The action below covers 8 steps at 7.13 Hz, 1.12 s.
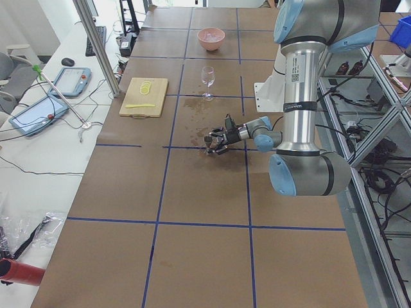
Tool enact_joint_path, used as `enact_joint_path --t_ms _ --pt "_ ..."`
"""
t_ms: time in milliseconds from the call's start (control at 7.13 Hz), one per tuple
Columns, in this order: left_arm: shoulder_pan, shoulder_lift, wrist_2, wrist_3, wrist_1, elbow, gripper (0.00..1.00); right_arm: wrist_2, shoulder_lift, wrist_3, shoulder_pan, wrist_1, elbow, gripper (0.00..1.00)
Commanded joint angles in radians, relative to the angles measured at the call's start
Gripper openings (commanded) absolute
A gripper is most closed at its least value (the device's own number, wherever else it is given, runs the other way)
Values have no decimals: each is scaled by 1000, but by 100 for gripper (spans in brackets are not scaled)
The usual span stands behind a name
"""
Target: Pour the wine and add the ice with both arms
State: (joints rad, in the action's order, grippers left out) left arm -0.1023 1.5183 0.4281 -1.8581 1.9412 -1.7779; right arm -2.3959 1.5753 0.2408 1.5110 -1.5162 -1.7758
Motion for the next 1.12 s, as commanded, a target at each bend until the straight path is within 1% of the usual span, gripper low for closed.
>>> enact_joint_path --t_ms 0,140,280,701,982 --pt "-11 0 1 7 2 -11 94 0 0 0 0 -2 -7 100" --pt "-16 -1 1 26 4 -24 92 -3 0 0 0 -2 -7 100" --pt "-17 -12 0 27 24 -28 88 -12 0 0 0 -2 -7 100" --pt "-17 -16 0 19 36 -12 86 -14 3 8 0 -2 -7 100" --pt "-16 -15 1 19 36 -12 83 -16 2 8 0 -1 -7 100"
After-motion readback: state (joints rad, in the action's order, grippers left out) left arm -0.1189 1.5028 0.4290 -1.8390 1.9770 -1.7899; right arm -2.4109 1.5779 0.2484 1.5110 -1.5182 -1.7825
